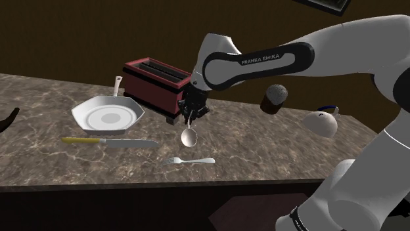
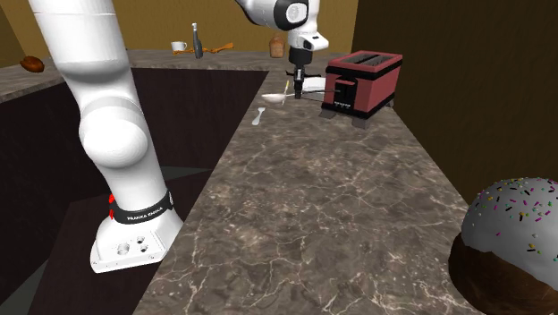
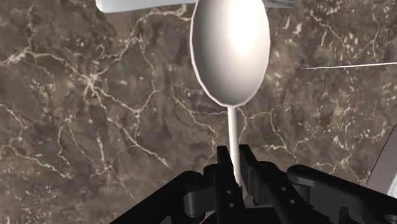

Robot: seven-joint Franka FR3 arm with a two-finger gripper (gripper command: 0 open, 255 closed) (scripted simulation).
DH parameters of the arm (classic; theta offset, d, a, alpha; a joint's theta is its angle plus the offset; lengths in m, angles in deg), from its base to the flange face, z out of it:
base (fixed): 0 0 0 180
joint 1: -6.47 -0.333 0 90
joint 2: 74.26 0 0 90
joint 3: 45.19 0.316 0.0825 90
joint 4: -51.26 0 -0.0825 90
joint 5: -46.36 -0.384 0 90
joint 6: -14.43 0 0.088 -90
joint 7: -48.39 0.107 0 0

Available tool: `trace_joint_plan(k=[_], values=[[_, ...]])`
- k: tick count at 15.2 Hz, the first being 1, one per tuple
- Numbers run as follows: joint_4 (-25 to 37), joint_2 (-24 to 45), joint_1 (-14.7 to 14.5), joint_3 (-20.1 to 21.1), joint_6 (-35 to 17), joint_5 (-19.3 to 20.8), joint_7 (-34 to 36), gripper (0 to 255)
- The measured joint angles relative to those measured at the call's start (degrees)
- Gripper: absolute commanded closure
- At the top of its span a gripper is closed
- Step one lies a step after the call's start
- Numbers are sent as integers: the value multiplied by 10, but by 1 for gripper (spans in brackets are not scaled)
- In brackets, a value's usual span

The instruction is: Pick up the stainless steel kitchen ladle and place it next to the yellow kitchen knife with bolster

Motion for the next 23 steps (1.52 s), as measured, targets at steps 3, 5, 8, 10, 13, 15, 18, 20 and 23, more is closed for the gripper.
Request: trace_joint_plan(k=[3, 5, 8, 10, 13, 15, 18, 20, 23], values=[[-10, 12, -2, 1, -22, 2, 1, 255], [-20, 17, -2, 1, -36, 2, -1, 255], [-28, 27, -2, 1, -57, 3, -1, 255], [-37, 32, -1, 0, -74, 3, -2, 255], [-40, 46, -4, 1, -95, 6, 0, 255], [-43, 50, -3, 0, -99, 6, -2, 255], [-46, 50, -3, 0, -102, 6, -2, 255], [-47, 51, -3, 1, -102, 6, -2, 0], [-48, 54, -4, 1, -103, 6, -2, 0]])
